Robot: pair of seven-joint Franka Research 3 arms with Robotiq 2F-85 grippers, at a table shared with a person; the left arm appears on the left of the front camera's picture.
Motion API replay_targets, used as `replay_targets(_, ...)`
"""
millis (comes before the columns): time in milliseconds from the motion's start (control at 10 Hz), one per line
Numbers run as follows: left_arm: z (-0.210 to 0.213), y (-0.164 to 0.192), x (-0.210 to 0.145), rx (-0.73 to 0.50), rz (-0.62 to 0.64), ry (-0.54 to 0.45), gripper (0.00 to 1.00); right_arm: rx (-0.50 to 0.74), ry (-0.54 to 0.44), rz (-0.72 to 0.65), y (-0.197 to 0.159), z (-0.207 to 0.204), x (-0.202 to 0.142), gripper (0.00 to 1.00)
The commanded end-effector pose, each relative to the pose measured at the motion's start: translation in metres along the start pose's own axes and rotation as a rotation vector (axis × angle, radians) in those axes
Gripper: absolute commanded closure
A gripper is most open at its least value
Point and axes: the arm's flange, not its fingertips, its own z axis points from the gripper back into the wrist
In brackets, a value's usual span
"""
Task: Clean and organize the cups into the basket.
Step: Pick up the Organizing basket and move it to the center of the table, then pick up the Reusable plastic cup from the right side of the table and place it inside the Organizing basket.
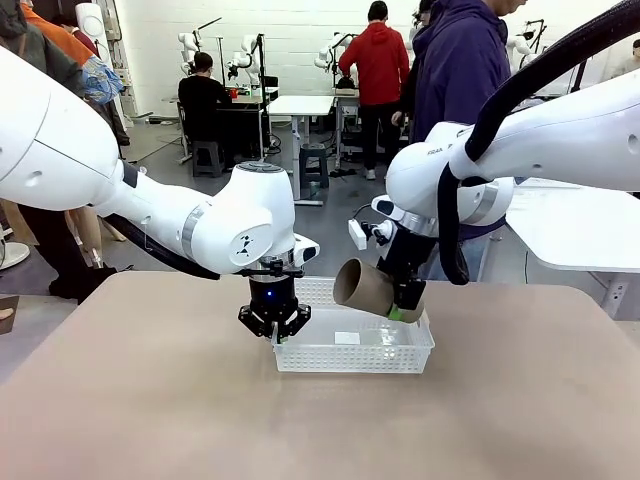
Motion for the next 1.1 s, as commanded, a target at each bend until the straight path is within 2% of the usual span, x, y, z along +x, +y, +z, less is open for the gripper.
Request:
replay_targets(0, 0.0, -0.001, -0.002, 0.004, -0.005, 0.001, 1.0, 0.0, 0.006, -0.007, -0.01, -0.006, 0.005, 0.19)
replay_targets(900, 0.0, -0.001, -0.002, 0.004, -0.005, 0.001, 1.0, 0.046, 0.07, -0.036, 0.003, -0.045, 0.01, 0.19)
replay_targets(1000, 0.0, -0.001, -0.002, 0.004, -0.005, 0.001, 1.0, 0.046, 0.062, -0.043, 0.004, -0.044, 0.01, 0.03)
